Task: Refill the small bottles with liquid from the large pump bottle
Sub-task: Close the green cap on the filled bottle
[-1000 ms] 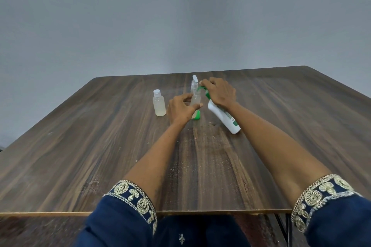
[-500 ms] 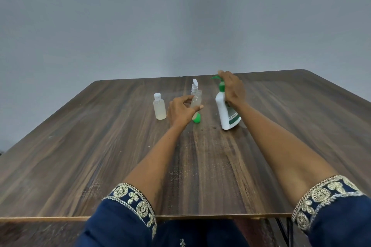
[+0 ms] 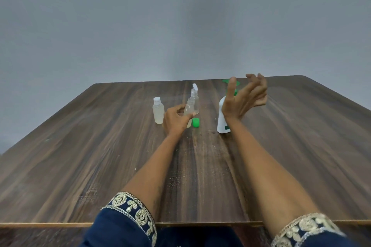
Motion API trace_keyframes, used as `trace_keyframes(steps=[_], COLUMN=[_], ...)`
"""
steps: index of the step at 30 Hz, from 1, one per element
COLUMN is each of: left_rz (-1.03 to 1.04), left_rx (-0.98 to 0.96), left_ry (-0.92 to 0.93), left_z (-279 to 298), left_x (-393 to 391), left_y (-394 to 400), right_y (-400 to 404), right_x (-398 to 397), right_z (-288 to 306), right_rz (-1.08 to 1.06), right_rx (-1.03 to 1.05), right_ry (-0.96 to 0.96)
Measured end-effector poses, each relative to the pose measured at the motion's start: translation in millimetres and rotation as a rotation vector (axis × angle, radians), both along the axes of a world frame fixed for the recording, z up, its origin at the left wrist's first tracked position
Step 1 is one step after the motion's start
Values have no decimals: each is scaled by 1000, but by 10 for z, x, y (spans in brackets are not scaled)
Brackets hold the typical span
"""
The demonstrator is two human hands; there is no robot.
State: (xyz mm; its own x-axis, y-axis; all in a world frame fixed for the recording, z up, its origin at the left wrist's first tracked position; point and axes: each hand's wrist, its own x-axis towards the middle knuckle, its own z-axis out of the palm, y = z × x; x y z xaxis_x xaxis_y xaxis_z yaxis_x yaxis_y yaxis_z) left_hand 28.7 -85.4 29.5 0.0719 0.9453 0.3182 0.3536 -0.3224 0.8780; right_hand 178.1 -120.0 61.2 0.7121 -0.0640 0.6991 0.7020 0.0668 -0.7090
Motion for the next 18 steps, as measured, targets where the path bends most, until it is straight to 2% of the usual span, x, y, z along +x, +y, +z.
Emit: trace_keyframes(steps=[3, 6, 11, 15, 18], left_rz=[60, 115, 201, 197, 190], left_rx=[-24, -27, -30, -11, -4], left_ry=[-10, 16, 15, 25, 25], left_z=[-16, -39, -72, -81, -95], left_x=[-3, -50, -185, -233, -246], left_y=[22, 7, 2, 20, 50], right_y=[3, 57, 133, 203, 265], right_x=[-293, -563, -710, -711, -660], right_z=[2, -200, -669, -732, -758], right_rz=[121, 360, 445, 387, 347], right_rx=[112, -52, -619, -937, -1056], right_ry=[-266, -419, -467, -388, -291])
